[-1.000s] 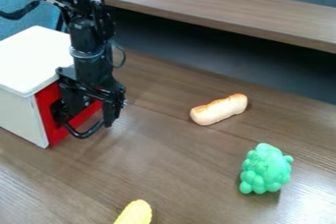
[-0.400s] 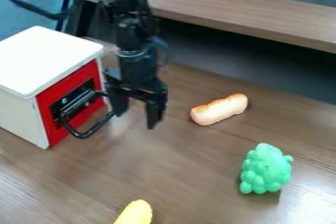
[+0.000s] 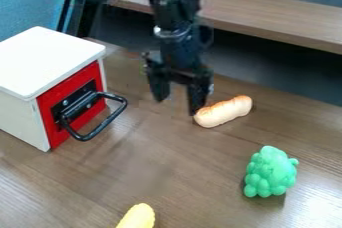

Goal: Closed the drawer

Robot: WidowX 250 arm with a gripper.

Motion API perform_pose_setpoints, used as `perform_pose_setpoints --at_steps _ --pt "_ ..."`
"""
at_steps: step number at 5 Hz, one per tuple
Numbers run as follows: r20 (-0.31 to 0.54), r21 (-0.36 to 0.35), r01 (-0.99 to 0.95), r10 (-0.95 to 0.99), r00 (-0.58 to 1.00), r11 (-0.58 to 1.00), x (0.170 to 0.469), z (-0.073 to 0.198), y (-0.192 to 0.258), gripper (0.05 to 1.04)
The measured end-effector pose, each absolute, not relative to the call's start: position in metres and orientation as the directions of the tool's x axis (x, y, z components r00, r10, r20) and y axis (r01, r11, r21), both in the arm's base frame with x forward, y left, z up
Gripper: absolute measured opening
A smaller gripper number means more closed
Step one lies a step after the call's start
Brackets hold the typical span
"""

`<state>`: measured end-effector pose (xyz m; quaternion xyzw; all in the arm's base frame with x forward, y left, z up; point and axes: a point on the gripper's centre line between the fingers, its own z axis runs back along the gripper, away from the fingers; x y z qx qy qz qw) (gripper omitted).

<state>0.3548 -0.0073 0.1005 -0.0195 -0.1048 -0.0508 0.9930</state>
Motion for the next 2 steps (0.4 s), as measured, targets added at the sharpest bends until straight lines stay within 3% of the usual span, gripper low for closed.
perform_pose_setpoints --at_steps 2 --pt "0.249 -0.029 0.163 -0.151 0.957 0.986 0.3673 0.1240 -0.0330 0.999"
